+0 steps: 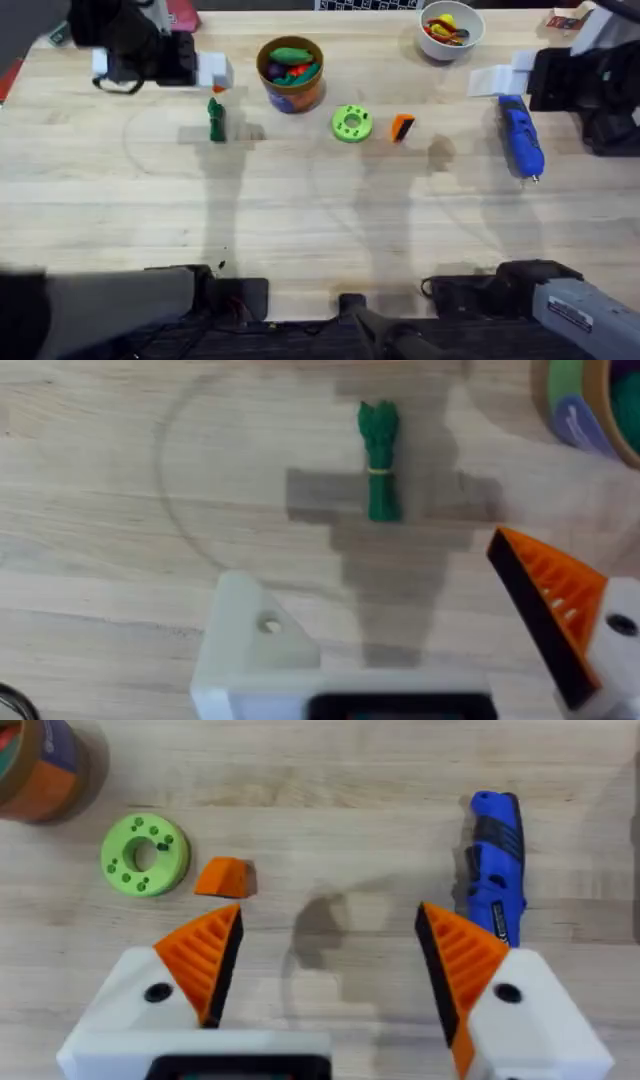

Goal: Pick up the gripper from the table and insert it into the empty holder that is missing its gripper. Then pick up a screw, insert it into the mounting hole, and use the screwdriver to tighten it. Finally, clean up the table by picking up the vegetable and placing it into the bucket.

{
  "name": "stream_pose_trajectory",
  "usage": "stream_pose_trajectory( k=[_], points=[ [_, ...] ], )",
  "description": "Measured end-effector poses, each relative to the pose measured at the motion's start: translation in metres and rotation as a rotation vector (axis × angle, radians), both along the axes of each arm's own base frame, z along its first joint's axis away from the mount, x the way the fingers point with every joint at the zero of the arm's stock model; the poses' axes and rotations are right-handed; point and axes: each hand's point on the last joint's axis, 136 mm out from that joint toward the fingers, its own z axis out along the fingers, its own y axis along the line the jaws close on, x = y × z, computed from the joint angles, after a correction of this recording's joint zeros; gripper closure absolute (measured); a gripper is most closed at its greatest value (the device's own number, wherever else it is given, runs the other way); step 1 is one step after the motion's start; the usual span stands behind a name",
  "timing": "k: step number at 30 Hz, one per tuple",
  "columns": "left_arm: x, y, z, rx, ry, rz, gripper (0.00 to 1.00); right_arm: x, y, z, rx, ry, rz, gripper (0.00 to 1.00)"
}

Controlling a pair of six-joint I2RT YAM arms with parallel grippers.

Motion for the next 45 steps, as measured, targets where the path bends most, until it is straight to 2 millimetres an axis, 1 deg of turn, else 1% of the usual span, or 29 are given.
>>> stream_pose_trajectory(
  k=[4,7,10,13,14,16,18,19,20,23,24,25,30,42,45],
  points=[
    [0.023,0.007,-0.012,-0.003,0.042,0.016,0.011,0.0,0.0,0.0,0.0,0.0,0.0,0.007],
    [0.034,0.005,-0.035,-0.022,0.102,0.015,0.011,0.0,0.0,0.0,0.0,0.0,0.0,0.008],
    [0.035,0.002,-0.069,-0.047,0.197,0.011,0.011,0.0,0.0,0.0,0.0,0.0,0.0,0.007],
    [0.032,0.001,-0.099,-0.064,0.281,0.016,0.013,0.0,0.0,0.0,0.001,0.0,0.0,0.008],
    [0.031,0.0,-0.107,-0.07,0.303,0.021,0.025,0.0,0.0,0.0,0.001,0.0,0.0,0.008],
    [0.029,0.001,-0.119,-0.077,0.337,0.031,0.093,0.0,0.0,0.0,0.001,0.0,-0.001,0.008],
    [0.028,0.003,-0.128,-0.082,0.36,0.042,0.197,0.0,0.0,0.0,0.003,0.0,-0.003,0.007],
    [0.027,0.005,-0.132,-0.085,0.371,0.049,0.319,0.0,0.0,0.0,0.003,0.0,-0.003,0.007],
    [0.026,0.006,-0.135,-0.087,0.378,0.056,0.462,0.0,0.0,0.0,0.002,0.0,-0.003,0.007],
    [0.027,0.007,-0.136,-0.115,0.377,0.063,0.945,0.0,0.0,0.0,0.003,0.0,-0.003,0.007],
    [0.027,0.008,-0.137,-0.119,0.377,0.067,0.981,0.0,0.0,0.0,0.003,0.0,-0.003,0.008],
    [0.027,0.01,-0.137,-0.117,0.377,0.072,0.993,0.0,0.0,0.0,0.003,0.0,-0.003,0.008],
    [0.025,0.016,-0.137,-0.121,0.378,0.09,0.996,0.0,0.0,0.0,0.003,0.0,-0.003,0.008],
    [0.025,0.016,-0.136,-0.121,0.379,0.091,0.996,0.0,0.0,0.0,0.003,0.0,-0.003,0.007],
    [0.026,0.015,-0.13,-0.126,0.361,0.089,0.996,0.0,0.0,0.0,0.003,0.0,-0.003,0.007]
  ],
)
